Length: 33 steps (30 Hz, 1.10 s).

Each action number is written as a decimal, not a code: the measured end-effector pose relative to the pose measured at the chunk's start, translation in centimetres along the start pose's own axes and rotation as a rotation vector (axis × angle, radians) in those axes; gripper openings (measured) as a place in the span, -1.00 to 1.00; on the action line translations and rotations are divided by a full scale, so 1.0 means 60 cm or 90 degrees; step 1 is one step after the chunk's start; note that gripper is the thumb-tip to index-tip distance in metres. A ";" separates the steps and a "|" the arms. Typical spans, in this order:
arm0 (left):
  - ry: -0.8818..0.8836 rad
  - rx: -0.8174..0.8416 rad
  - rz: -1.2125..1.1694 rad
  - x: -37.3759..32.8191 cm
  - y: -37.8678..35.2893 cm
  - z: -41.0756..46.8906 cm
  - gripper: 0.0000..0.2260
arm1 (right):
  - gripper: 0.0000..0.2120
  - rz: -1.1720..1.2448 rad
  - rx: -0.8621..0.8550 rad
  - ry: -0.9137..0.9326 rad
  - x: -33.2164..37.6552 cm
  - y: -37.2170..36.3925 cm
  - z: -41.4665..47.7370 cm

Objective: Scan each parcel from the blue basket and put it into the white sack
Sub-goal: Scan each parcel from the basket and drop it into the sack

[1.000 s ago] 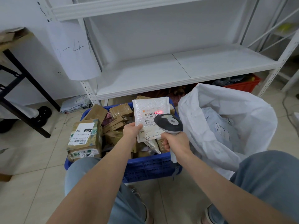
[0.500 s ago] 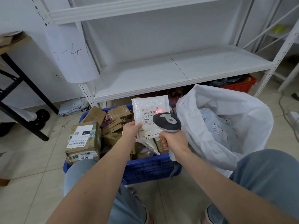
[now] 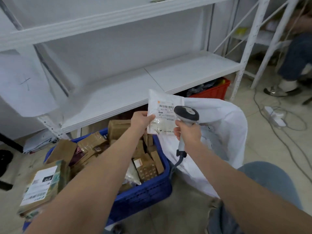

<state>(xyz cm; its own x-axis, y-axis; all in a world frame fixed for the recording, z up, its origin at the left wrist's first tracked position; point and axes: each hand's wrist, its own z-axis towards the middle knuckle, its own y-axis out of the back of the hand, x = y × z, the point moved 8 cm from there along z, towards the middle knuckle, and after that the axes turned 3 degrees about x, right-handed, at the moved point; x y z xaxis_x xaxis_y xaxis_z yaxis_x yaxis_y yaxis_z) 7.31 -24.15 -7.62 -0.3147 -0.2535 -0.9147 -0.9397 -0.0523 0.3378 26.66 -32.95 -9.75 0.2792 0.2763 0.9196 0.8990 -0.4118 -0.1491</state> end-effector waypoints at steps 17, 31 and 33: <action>0.118 0.198 0.113 0.069 -0.317 0.080 -0.72 | -0.81 0.003 -0.120 -0.140 -0.079 0.177 0.168; 0.146 -0.030 0.219 0.195 0.121 0.030 -0.91 | -0.81 -0.059 0.109 -0.172 -0.117 -0.141 0.055; 0.142 -0.038 0.275 0.212 0.163 0.053 -0.74 | -0.83 -0.074 0.127 -0.189 -0.135 -0.188 0.063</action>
<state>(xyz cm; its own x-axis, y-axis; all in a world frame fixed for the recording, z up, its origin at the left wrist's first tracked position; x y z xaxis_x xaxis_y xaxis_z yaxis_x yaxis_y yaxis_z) -6.33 -24.83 -16.66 -0.6315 -0.4651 -0.6204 -0.7185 0.0502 0.6937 15.57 -27.26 -16.90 0.2313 0.5627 0.7936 0.9702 -0.1944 -0.1449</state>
